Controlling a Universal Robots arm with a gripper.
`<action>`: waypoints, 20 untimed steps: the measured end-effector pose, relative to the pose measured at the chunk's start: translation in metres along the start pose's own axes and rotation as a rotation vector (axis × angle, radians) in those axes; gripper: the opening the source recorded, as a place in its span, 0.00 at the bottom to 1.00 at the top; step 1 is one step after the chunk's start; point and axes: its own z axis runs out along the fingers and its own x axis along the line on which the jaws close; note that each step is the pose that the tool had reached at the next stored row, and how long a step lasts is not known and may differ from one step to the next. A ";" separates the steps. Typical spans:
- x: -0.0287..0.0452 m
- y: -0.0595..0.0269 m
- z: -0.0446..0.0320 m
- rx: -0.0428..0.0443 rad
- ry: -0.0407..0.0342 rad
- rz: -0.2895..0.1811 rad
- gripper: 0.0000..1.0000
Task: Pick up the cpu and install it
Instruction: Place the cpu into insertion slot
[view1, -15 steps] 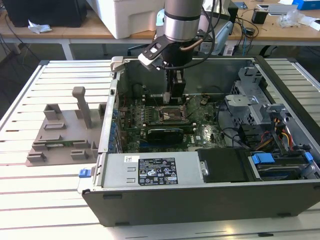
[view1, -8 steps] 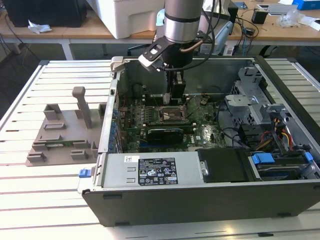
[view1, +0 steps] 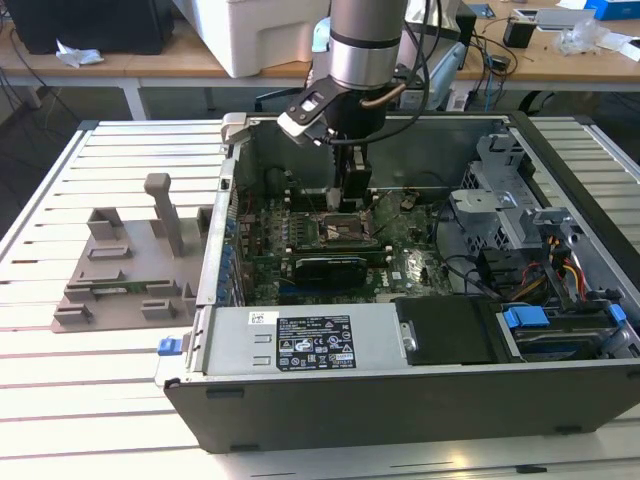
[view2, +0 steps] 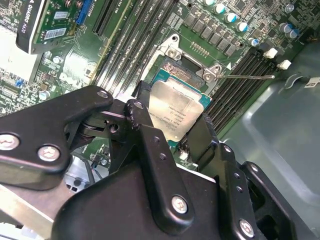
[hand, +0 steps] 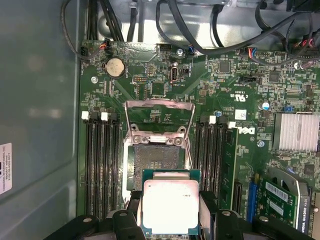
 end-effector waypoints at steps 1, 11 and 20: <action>0.0000 0.0001 0.0003 -0.0001 0.0001 0.000 0.54; 0.0008 0.0042 0.0102 0.0007 0.0001 0.000 0.54; 0.0092 0.0107 0.0152 0.0013 -0.0008 0.000 0.54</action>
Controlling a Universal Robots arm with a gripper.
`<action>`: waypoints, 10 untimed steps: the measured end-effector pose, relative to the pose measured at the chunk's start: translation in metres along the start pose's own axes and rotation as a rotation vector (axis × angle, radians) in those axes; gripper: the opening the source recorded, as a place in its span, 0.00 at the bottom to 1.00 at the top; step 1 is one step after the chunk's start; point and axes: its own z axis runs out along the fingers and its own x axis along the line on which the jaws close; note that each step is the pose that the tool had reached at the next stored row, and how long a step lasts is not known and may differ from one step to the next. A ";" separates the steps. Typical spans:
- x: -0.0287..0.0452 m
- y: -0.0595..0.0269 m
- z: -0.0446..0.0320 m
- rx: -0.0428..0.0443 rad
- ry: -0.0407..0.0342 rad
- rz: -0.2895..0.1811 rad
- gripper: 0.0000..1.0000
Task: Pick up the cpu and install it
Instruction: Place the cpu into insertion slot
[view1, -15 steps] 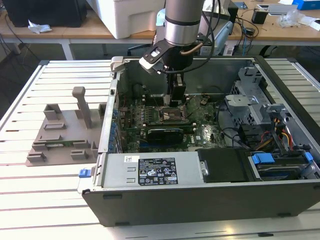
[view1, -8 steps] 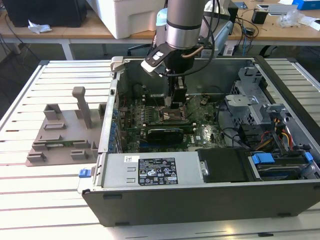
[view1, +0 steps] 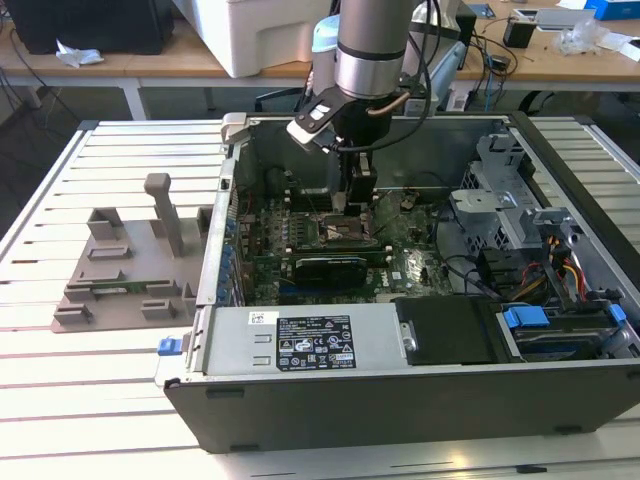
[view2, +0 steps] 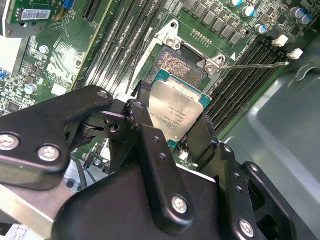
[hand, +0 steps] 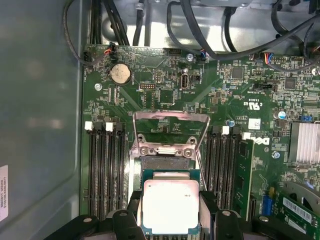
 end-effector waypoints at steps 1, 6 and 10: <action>0.0000 0.0000 0.0003 0.0000 0.0000 0.000 0.54; 0.0000 0.0004 0.0028 0.0001 -0.0001 0.000 0.54; 0.0001 0.0013 0.0073 0.0002 0.0000 0.000 0.54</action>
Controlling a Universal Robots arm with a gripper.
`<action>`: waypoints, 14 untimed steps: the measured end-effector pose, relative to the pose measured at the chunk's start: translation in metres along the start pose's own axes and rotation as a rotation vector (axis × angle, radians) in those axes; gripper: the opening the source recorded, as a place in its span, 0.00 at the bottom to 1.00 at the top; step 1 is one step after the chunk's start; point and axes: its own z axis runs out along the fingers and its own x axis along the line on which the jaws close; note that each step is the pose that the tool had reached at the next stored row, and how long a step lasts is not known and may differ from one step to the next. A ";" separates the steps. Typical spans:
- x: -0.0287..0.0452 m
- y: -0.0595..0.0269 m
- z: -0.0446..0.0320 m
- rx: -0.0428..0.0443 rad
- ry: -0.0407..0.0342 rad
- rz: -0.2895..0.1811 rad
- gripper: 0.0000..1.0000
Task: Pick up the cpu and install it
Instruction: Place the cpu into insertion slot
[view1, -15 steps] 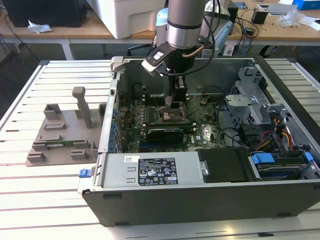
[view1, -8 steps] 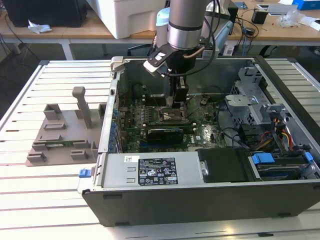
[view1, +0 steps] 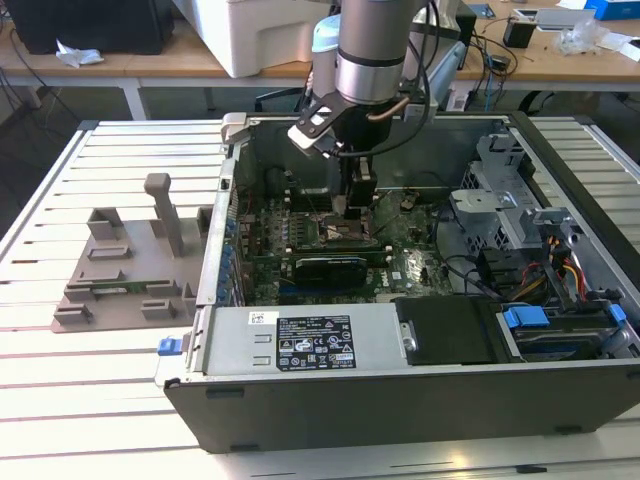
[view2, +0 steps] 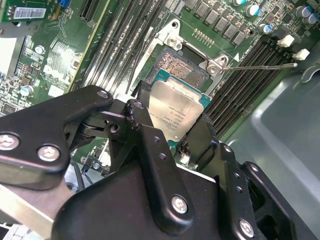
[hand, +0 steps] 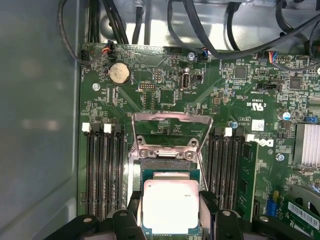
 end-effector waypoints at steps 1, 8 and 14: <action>0.0003 0.0005 0.0017 0.0000 -0.0001 0.000 0.54; 0.0013 -0.0006 0.0193 0.0002 0.0000 0.000 0.54; 0.0013 -0.0078 0.0255 0.0002 -0.0002 0.004 0.54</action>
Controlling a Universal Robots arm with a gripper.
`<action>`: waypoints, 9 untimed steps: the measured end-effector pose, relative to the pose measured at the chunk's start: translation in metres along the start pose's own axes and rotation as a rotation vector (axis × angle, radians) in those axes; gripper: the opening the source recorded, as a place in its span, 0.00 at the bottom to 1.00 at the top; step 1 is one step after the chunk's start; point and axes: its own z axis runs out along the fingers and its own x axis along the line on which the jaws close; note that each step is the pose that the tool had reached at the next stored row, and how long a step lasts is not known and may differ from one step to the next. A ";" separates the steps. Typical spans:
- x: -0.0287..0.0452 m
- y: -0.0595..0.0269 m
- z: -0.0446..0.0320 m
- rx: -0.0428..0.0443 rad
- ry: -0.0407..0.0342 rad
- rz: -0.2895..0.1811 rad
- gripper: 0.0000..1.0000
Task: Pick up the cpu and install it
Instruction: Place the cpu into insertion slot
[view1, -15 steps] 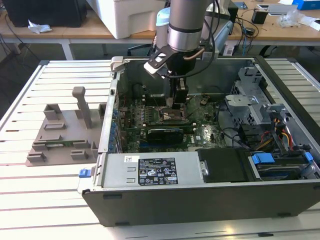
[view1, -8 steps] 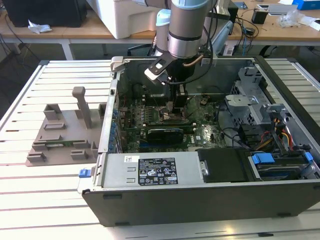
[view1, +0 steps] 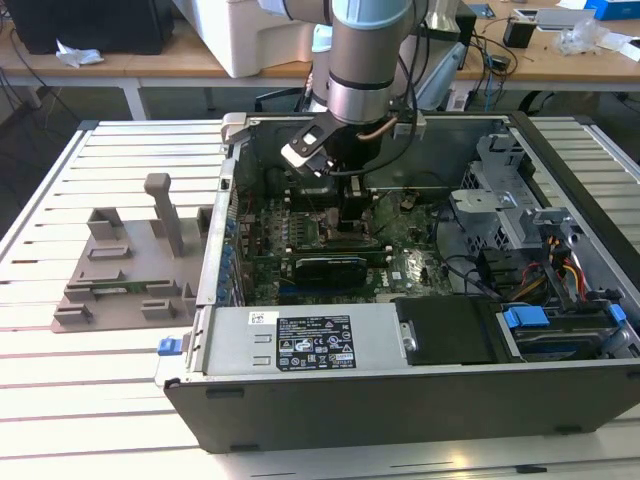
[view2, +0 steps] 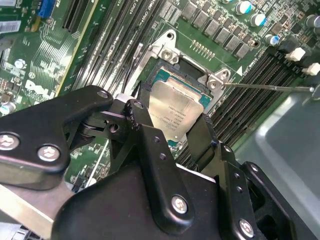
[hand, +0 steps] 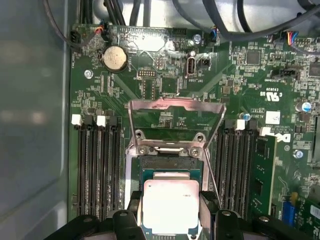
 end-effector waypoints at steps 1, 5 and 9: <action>0.0000 0.0000 0.0011 0.0000 0.0000 0.001 0.54; 0.0002 0.0005 0.0093 0.0003 0.0007 0.017 0.54; 0.0002 0.0028 0.0138 0.0003 0.0007 0.018 0.54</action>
